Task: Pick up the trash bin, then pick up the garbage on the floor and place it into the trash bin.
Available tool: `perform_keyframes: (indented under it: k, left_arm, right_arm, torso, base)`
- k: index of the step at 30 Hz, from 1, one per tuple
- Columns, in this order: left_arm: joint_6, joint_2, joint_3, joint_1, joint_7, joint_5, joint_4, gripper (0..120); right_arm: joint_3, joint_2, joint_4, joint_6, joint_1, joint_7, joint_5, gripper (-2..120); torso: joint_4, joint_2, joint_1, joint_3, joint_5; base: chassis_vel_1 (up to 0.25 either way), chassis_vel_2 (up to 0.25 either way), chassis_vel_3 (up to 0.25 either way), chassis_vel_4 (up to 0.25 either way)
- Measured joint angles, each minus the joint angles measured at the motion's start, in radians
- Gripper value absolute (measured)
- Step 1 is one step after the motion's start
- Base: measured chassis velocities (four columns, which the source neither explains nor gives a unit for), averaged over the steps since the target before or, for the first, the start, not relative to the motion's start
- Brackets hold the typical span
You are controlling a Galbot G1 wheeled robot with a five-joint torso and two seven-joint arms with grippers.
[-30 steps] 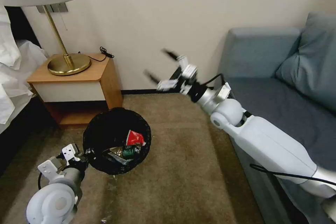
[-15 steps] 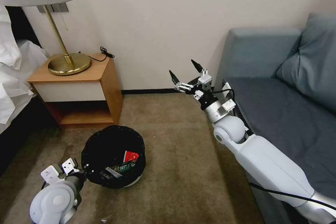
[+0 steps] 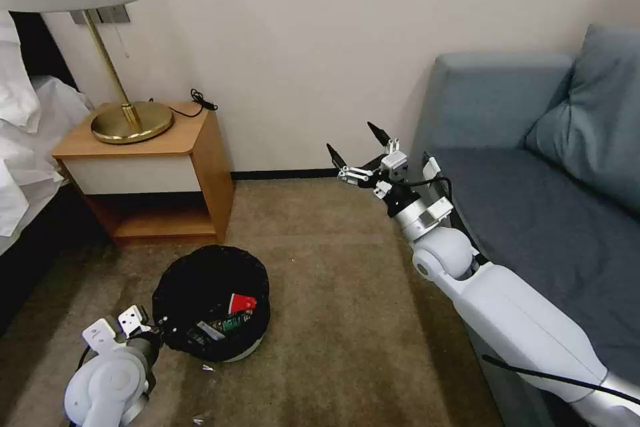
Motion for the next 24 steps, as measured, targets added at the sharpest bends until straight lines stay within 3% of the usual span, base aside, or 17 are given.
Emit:
perform_keyframes:
  k: [9, 11, 15, 17, 18, 20, 23, 24]
  left_arm:
    - [-0.009, -0.005, -0.006, 0.008, -0.009, -0.006, -0.001, 51]
    - [-0.033, -0.008, -0.009, 0.010, 0.027, 0.029, -0.028, 62]
    - [-0.045, -0.006, -0.012, 0.020, 0.066, 0.072, -0.064, 71]
    - [-0.063, -0.003, -0.023, 0.042, 0.126, 0.161, -0.124, 84]
    - [-0.063, -0.003, -0.023, 0.042, 0.126, 0.161, -0.124, 84]
    - [-0.102, -0.003, -0.034, 0.066, 0.184, 0.252, -0.172, 94]
    - [-0.121, -0.003, -0.038, 0.076, 0.207, 0.292, -0.187, 95]
    - [-0.293, 0.000, -0.056, 0.115, 0.350, 0.527, -0.255, 100]
  right_arm:
    - [-0.002, -0.009, -0.001, 0.010, -0.018, -0.006, -0.018, 100]
    - [0.003, -0.014, -0.001, 0.010, -0.024, -0.012, -0.019, 100]
    - [0.012, -0.018, -0.001, 0.010, -0.031, -0.023, -0.018, 100]
    - [0.025, -0.020, 0.002, 0.010, -0.039, -0.035, -0.014, 100]
    - [0.025, -0.020, 0.002, 0.010, -0.039, -0.035, -0.014, 100]
    - [0.035, -0.020, 0.007, 0.007, -0.047, -0.037, -0.010, 100]
    - [0.039, -0.019, 0.008, 0.007, -0.048, -0.035, -0.008, 100]
    - [0.070, -0.008, 0.019, -0.022, -0.065, 0.037, -0.002, 100]
  torso:
    - [0.0002, 0.000, 0.000, 0.000, -0.0001]
    - [0.0001, 0.000, 0.000, 0.000, -0.0001]
    - [0.0000, 0.000, 0.000, 0.000, -0.0001]
    - [0.0000, 0.000, 0.000, 0.000, 0.0000]
    - [0.0000, 0.000, 0.000, 0.000, 0.0000]
    - [0.0001, 0.000, 0.000, 0.000, -0.0002]
    - [0.0001, 0.000, 0.000, 0.000, -0.0003]
    - [0.0006, 0.000, 0.000, 0.000, 0.0000]
  base:
    - [0.000, 0.000, 0.000, 0.000]
    - [0.000, 0.000, 0.000, 0.000]
    - [0.000, 0.000, 0.000, 0.000]
    - [0.000, 0.000, 0.000, 0.000]
    - [0.000, 0.000, 0.000, 0.000]
    - [0.000, 0.000, 0.000, 0.000]
    - [0.000, 0.000, 0.000, 0.000]
    - [0.000, 0.000, 0.000, 0.000]
